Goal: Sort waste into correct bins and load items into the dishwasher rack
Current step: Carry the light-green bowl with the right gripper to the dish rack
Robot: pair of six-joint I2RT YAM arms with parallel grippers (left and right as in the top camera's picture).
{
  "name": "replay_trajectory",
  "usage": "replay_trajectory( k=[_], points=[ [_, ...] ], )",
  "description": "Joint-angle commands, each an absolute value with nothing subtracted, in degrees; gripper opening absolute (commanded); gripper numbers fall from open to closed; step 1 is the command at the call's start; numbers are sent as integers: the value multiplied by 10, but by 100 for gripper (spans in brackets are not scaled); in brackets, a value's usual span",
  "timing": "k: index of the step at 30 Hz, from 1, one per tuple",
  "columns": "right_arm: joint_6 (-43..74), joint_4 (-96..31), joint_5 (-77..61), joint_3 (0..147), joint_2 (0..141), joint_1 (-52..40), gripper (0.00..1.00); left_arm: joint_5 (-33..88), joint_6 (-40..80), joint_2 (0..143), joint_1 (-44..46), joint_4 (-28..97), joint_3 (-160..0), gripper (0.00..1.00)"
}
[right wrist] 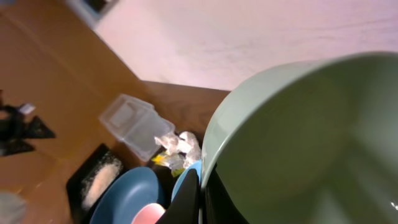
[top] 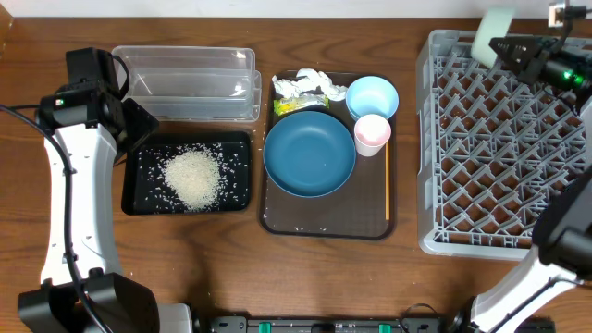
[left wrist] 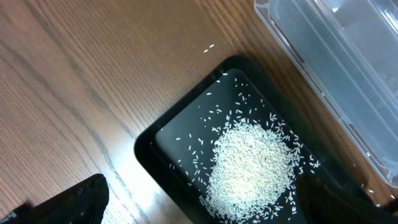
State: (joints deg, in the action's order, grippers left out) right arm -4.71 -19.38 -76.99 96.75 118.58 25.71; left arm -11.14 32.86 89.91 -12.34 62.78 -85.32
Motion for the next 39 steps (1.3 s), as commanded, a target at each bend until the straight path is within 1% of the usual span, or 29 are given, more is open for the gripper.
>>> replay_trajectory(
  k=[1,8,14,15,16,18,20,25,28,32,35,39],
  points=[
    [27,-150,-851,973,1228,272,1,-121,333,901,-125,630,-865,97],
    [117,-51,-851,973,1285,293,1,-121,333,901,-125,629,-865,98],
    [160,-54,-826,973,1290,321,2,-121,333,901,-125,630,-865,98],
    [175,-54,-820,973,1290,326,3,-121,333,901,-125,629,-865,97],
    [183,-54,-816,973,1290,329,6,-121,333,901,-125,630,-865,97],
    [186,-60,-813,973,1290,336,5,-121,333,901,-125,629,-865,97],
    [186,-66,-815,973,1290,341,1,-121,333,901,-125,630,-865,97],
    [187,-78,-814,973,1290,341,1,-121,333,901,-125,629,-865,97],
    [214,-80,-814,973,1290,343,1,-121,333,901,-125,629,-865,97],
    [219,-96,-809,973,1288,352,1,-121,333,901,-125,630,-865,97],
    [218,-140,-772,973,1280,354,1,-121,333,901,-125,629,-865,98],
    [196,-224,-677,973,1254,355,1,-121,333,901,-125,630,-865,97]
  ],
)
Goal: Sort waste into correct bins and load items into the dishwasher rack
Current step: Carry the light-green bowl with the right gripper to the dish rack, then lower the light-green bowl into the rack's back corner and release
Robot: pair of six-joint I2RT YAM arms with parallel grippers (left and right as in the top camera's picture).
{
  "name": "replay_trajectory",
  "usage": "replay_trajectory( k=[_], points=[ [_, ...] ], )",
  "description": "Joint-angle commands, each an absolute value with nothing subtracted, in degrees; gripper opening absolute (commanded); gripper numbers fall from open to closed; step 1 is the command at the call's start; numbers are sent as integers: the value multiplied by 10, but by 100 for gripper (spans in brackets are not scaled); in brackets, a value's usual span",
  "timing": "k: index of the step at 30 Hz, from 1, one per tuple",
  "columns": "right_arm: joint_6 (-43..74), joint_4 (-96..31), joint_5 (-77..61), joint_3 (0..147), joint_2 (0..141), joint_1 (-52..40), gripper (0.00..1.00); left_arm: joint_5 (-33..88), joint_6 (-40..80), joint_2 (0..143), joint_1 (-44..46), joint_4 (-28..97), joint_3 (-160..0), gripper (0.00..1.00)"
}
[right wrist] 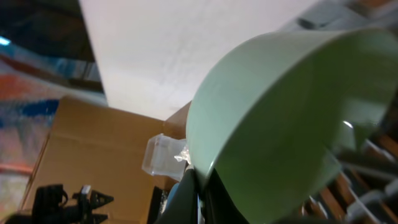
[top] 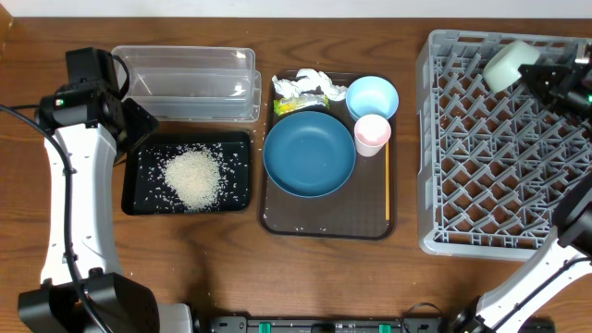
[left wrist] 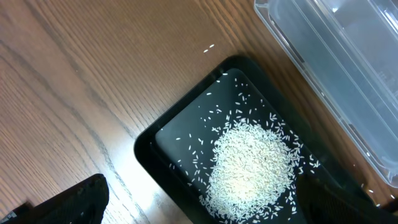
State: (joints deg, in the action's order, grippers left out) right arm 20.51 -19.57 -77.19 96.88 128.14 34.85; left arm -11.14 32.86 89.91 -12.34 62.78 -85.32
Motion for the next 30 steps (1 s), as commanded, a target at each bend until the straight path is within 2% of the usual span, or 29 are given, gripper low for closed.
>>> replay_trajectory(
  k=[1,6,10,14,21,22,24,25,28,30],
  points=[
    [187,-252,-639,973,1244,356,1,-121,333,901,-125,629,-865,97],
    [166,-370,-429,973,1176,356,3,-121,333,901,-125,630,-865,97],
    [168,-423,-314,973,1111,356,14,-121,333,901,-125,629,-865,97],
    [196,-457,-256,973,1058,356,18,-121,333,901,-125,629,-865,97],
    [206,-497,-259,973,985,323,21,-121,333,901,-125,629,-865,97],
    [197,-495,-259,973,979,313,25,-121,333,901,-125,629,-865,98],
    [175,-479,-259,973,974,288,54,-121,333,901,-125,629,-865,97],
    [164,-463,-256,973,974,273,54,-121,333,901,-125,630,-865,97],
    [149,-413,-185,973,994,224,23,-121,333,901,-125,629,-865,97],
    [149,-379,-118,973,1019,194,18,-121,333,901,-125,630,-865,97]
  ],
)
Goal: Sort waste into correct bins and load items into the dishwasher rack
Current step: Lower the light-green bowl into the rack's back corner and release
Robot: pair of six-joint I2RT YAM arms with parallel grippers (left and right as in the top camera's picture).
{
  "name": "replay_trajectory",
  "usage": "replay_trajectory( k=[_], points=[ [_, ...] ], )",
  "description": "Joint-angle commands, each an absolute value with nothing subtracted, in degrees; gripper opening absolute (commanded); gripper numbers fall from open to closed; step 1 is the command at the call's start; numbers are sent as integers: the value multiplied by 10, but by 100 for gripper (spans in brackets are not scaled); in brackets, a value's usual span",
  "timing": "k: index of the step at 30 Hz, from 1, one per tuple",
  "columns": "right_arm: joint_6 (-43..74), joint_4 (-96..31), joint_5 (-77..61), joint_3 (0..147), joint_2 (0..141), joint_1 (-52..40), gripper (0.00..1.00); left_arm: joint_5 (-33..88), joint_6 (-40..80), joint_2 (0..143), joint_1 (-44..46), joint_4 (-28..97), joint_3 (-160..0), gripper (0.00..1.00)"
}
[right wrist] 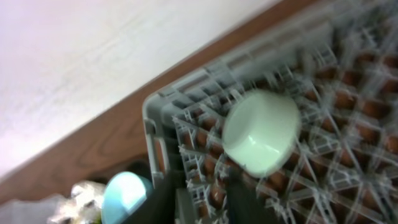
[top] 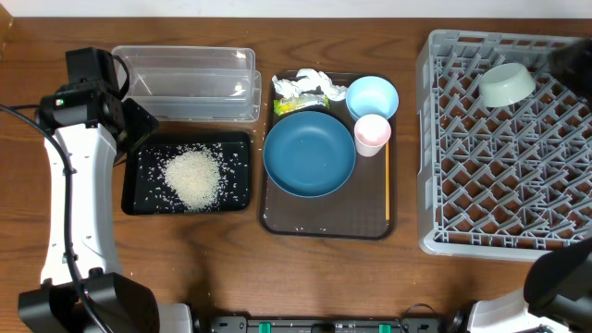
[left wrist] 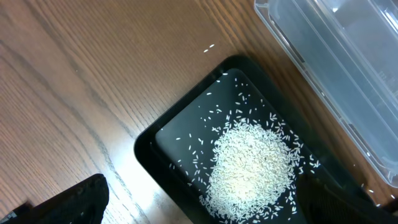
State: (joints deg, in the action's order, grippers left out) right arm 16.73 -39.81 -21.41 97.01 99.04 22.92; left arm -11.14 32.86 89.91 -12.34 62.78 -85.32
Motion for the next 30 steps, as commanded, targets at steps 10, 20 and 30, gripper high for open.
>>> replay_trajectory(
  k=[10,20,30],
  points=[
    [68,-209,53,973,1172,146,13,-121,333,901,-125,629,-865,97],
    [68,-239,76,973,1198,163,9,-121,333,901,-125,629,-865,98],
    [119,-314,168,973,1178,164,0,-121,333,901,-125,630,-865,98]
  ],
)
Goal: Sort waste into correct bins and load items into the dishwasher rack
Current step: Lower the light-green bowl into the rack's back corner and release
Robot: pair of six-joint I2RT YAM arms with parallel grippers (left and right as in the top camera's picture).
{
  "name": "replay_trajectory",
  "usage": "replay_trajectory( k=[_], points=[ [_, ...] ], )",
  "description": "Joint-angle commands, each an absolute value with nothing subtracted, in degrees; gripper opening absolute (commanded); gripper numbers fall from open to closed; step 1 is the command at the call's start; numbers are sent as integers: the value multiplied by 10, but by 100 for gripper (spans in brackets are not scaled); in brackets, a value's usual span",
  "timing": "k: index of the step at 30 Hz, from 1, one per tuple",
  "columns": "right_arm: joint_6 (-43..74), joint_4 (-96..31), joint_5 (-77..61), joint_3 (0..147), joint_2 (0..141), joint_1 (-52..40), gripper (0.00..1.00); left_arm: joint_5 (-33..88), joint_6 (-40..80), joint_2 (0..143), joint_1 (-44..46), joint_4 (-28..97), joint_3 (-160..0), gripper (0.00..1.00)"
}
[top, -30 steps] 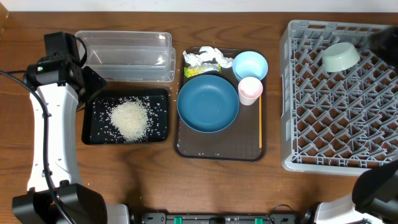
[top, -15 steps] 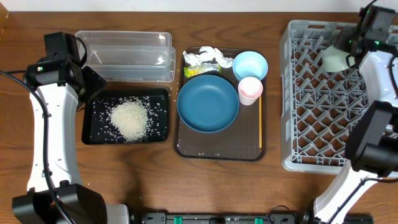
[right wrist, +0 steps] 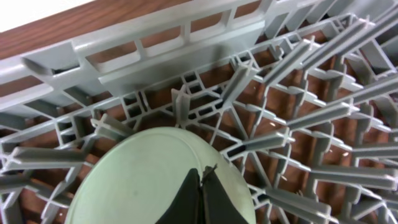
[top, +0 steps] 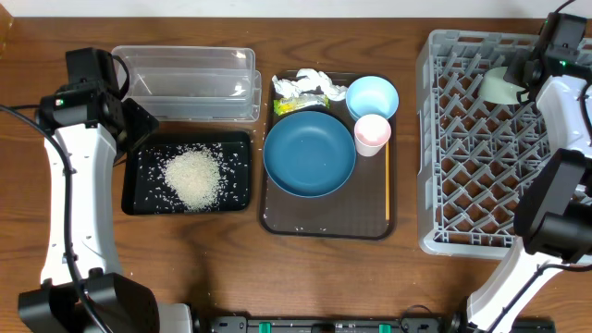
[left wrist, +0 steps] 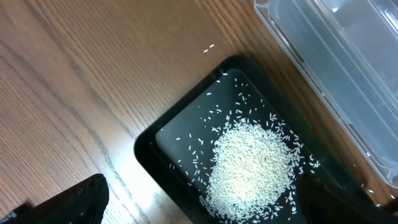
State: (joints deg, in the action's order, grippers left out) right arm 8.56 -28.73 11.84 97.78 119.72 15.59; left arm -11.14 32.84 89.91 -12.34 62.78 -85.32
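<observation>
A pale green bowl (top: 498, 89) lies bottom-up in the far right of the grey dishwasher rack (top: 481, 199); its underside (right wrist: 143, 180) fills the right wrist view. My right gripper (right wrist: 200, 174) is shut, its tips together just over that underside with nothing between them. On the brown tray (top: 324, 225) are a blue plate (top: 309, 154), a light blue bowl (top: 372, 96), a pink cup (top: 373, 132) and crumpled wrappers (top: 305, 86). My left gripper (left wrist: 199, 208) hangs open over the black bin (left wrist: 155, 134) holding rice (left wrist: 252, 165).
A clear plastic bin (top: 185, 81) stands behind the black bin. A thin yellow stick (top: 387, 180) lies along the tray's right side. The rack's upright tines (right wrist: 273, 143) surround the green bowl closely. The left arm (top: 69, 176) runs down the table's left side.
The right arm was out of the overhead view with the bowl lying free in the rack. Now the shut gripper is right over the bowl's underside. The left arm is unchanged.
My right gripper first held the green bowl by its rim above the rack's far corner, then lower over the rack's back rows. Then the bowl lay free in the rack. Now the shut gripper is close above it. The left gripper stayed open over the rice.
</observation>
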Motion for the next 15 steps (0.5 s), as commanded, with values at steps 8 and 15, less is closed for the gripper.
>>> replay_trajectory(
  k=[8,15],
  points=[
    [148,-292,73,973,1105,147,2,-121,333,901,-125,629,-865,98],
    [147,-238,57,973,1141,136,6,-121,333,901,-125,629,-865,97]
  ],
)
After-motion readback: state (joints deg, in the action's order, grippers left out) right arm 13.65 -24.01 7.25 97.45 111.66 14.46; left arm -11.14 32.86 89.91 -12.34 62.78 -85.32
